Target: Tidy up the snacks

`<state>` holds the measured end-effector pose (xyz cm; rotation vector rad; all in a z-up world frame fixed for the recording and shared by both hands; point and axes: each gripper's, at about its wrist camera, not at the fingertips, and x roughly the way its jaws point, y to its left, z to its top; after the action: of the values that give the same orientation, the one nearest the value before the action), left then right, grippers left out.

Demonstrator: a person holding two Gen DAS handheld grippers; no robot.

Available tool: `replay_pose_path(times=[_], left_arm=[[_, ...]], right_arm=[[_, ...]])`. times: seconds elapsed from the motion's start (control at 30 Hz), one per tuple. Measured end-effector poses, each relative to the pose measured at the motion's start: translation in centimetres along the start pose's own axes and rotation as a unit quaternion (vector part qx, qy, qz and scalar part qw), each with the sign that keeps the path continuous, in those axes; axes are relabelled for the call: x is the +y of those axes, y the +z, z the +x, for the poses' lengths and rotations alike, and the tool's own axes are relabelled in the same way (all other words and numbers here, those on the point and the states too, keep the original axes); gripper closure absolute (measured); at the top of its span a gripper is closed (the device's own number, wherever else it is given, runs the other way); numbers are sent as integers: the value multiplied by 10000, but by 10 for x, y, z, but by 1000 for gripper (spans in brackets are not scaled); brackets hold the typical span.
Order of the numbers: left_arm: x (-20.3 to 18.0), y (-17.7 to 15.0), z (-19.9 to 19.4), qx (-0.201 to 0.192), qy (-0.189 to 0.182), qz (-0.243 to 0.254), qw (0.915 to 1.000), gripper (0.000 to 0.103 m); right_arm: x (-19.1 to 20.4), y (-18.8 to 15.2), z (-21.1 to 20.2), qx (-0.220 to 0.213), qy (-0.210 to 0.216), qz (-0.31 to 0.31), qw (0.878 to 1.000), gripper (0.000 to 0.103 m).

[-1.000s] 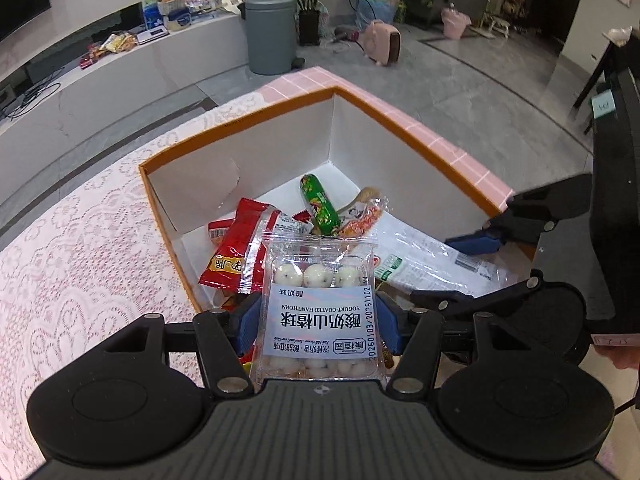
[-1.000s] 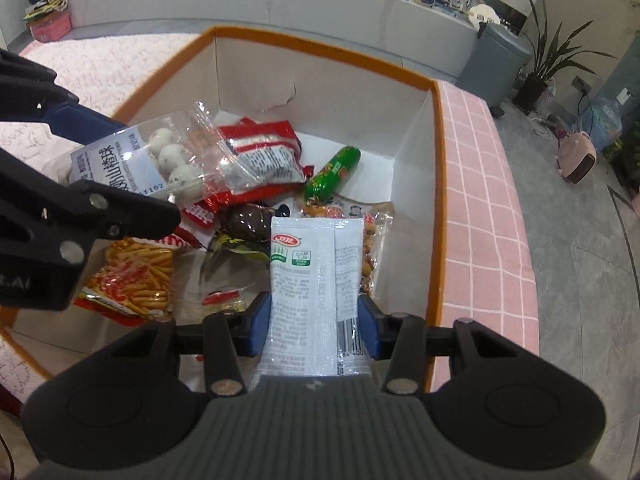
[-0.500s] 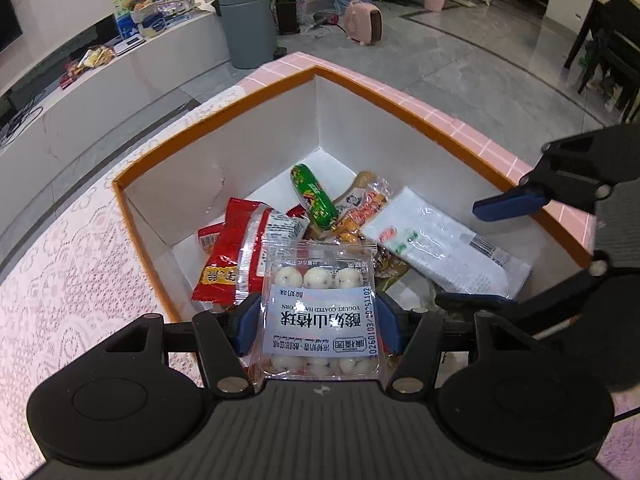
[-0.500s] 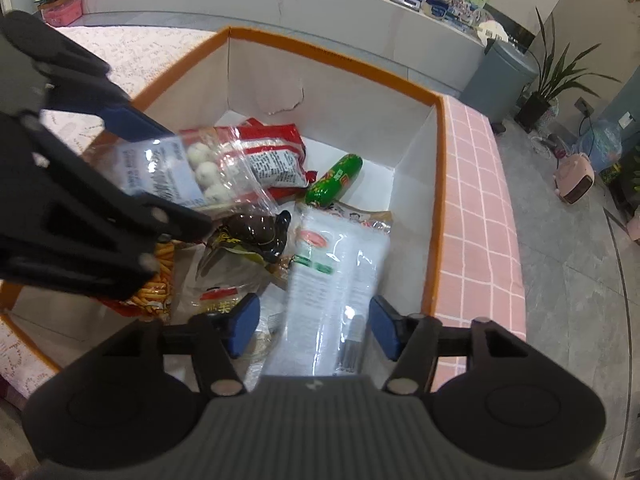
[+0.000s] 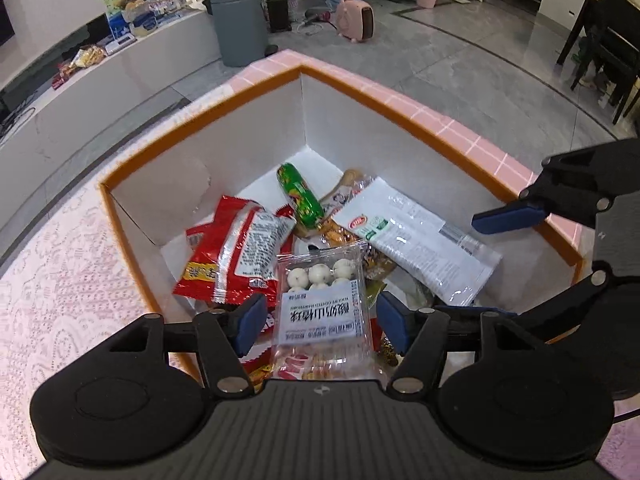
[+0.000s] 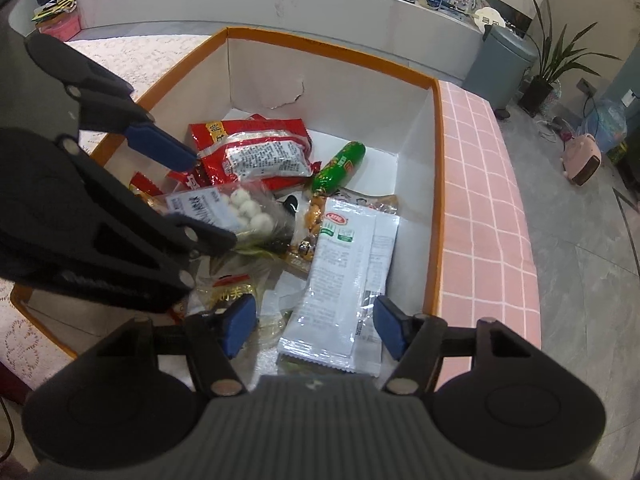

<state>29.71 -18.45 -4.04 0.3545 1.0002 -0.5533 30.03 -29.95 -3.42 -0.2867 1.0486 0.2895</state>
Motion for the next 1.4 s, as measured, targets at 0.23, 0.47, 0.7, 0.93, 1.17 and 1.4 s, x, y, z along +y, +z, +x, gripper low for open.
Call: replay_pose_path(times=[0.23, 0.47, 0.7, 0.93, 1.17, 1.4], left_arm=[[8, -9, -60, -626, 291, -259, 9973, 29], [15, -47, -138, -1507, 608, -747, 9839, 29], [13, -98, -192, -2191, 1069, -1043, 9642, 27], [4, -143, -201, -2400, 1599, -1188, 9501, 25], [5, -171, -194, -2271, 1697, -1512, 9470, 25], [9, -192, -186, -2017, 1554, -1601, 9537, 25]], right_arm=[[3, 4, -34, -312, 185, 337, 9988, 35], [32, 2, -100, -1229, 375, 646, 9896, 29], [79, -17, -146, -1972, 562, 936, 9743, 21], [120, -48, -172, -2540, 60, 959, 9624, 18], [148, -84, -173, -2772, -340, 1239, 9522, 11], [158, -100, -151, -2337, -271, 1403, 9618, 10]])
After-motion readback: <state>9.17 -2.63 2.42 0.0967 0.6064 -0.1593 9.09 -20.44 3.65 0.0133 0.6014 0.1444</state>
